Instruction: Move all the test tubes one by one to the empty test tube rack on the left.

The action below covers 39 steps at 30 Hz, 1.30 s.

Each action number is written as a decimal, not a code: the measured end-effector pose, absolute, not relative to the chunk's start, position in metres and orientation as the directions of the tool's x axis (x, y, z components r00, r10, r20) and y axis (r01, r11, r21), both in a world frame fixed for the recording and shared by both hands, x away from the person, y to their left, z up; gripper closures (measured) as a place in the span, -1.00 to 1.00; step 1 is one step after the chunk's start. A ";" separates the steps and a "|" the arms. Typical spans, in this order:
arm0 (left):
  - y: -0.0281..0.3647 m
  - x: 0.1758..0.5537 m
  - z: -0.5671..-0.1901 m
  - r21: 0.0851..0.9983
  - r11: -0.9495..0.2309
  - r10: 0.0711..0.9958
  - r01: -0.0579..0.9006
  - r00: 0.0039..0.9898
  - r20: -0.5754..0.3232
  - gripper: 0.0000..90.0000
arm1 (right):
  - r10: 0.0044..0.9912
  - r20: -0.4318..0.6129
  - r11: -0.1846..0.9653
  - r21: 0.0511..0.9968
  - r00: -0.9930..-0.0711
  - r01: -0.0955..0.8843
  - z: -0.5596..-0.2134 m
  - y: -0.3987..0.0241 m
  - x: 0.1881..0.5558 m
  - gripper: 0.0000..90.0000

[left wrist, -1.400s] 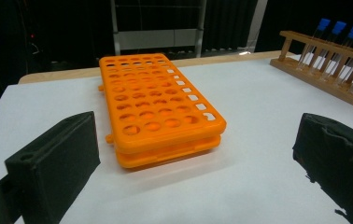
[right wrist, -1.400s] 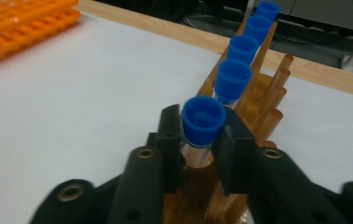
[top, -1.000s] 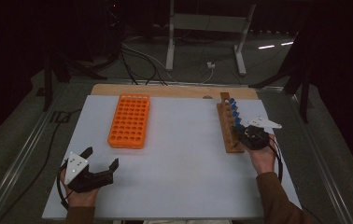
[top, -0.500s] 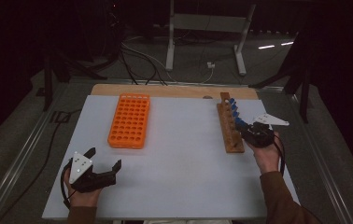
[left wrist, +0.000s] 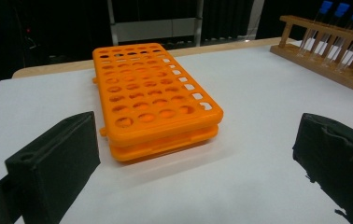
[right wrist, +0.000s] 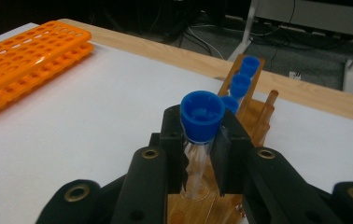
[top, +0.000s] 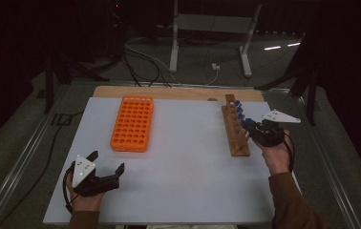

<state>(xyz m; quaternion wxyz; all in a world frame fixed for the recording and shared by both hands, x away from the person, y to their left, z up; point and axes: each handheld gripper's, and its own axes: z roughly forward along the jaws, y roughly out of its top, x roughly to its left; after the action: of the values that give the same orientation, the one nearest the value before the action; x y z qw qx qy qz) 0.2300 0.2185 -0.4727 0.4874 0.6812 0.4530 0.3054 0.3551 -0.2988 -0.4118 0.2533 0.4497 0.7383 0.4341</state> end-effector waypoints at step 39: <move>0.141 0.282 -0.425 0.946 -0.190 0.826 0.262 0.564 0.009 -0.97 | 0.790 0.005 0.292 0.876 -0.613 0.383 -0.382 -0.256 0.352 0.71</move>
<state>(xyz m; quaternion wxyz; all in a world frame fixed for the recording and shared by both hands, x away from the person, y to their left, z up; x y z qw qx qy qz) 0.2824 0.1408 -0.4254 0.5125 0.7206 0.3776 0.2750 0.3516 -0.2557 -0.3816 0.2221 0.3797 0.7725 0.4581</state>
